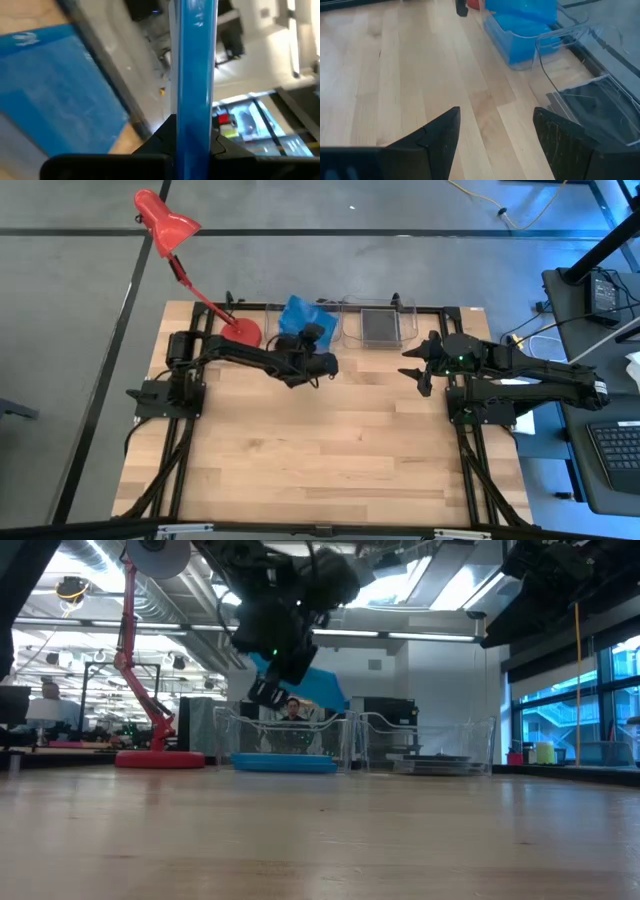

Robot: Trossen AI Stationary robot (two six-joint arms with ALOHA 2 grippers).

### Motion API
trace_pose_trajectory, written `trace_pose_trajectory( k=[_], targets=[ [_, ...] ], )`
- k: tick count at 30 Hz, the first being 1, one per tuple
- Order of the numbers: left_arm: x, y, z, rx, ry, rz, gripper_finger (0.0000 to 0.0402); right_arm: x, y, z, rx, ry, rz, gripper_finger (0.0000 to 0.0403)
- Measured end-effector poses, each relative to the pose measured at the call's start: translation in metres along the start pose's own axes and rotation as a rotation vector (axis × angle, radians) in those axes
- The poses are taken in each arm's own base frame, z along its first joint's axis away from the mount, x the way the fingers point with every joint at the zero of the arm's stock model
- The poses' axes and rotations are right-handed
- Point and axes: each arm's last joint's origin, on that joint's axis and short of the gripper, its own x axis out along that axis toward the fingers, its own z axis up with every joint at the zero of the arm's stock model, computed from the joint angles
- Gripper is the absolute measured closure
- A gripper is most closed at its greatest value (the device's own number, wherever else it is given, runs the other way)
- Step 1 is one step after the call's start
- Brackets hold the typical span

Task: Pick & place jewel cases by type
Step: Put the blue cd case into the left transparent bin

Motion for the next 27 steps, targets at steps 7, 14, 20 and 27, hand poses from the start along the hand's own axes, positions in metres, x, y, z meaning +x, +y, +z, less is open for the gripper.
trace_pose_trajectory(
  k=[7, 14, 20, 27],
  targets=[
    [0.024, 0.012, 0.014, -0.034, 0.003, 0.146, 0.0376, 0.000, 0.000, 0.002, 0.000, -0.017, -0.003, 0.0148],
    [0.034, 0.017, 0.016, -0.021, 0.003, 0.187, 0.0371, 0.000, 0.000, 0.003, 0.001, -0.027, -0.006, 0.0148],
    [0.039, 0.017, 0.018, -0.004, -0.009, 0.192, 0.0365, 0.000, 0.000, 0.003, -0.003, -0.027, -0.007, 0.0148],
    [0.042, 0.017, 0.018, 0.088, 0.008, 0.206, 0.0364, 0.000, 0.000, 0.003, -0.003, -0.028, -0.007, 0.0148]
  ],
)
